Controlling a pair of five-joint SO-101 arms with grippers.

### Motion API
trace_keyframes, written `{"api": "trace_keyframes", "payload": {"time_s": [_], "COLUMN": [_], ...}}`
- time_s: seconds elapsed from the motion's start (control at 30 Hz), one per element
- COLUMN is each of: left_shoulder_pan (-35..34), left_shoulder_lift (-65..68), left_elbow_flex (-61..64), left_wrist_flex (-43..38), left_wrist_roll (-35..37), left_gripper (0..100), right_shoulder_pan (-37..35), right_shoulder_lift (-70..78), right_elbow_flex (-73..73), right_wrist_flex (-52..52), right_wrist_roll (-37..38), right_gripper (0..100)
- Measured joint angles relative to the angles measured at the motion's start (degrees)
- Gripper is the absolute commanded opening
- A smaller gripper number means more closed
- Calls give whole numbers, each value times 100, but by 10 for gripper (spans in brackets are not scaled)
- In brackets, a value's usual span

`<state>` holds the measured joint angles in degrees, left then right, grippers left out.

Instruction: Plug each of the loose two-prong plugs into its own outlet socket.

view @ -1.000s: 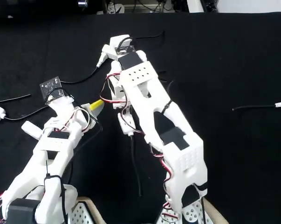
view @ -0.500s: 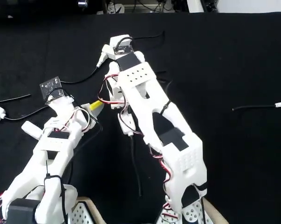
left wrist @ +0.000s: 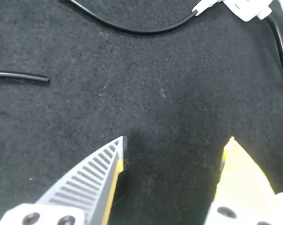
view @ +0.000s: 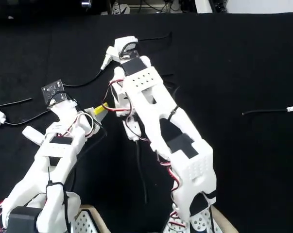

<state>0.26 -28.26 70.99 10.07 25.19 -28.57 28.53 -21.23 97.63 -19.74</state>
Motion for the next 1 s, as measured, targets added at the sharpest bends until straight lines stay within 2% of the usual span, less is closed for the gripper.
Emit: {"api": "trace_keyframes", "payload": {"time_s": [0.63,0.77,1.0], "left_shoulder_pan": [0,0,35], "left_shoulder_lift": [0,0,0], "left_elbow_flex": [0,0,70], "left_wrist_flex": [0,0,-316], "left_wrist_roll": [0,0,18], "left_gripper": [329,329,329], "right_shoulder_pan": [167,167,-527], "right_shoulder_lift": [35,35,35], "right_elbow_flex": [-325,-466,-492], "right_wrist_flex": [202,211,220], "right_wrist_roll": [299,615,1301], "right_gripper": [13,12,12]}}
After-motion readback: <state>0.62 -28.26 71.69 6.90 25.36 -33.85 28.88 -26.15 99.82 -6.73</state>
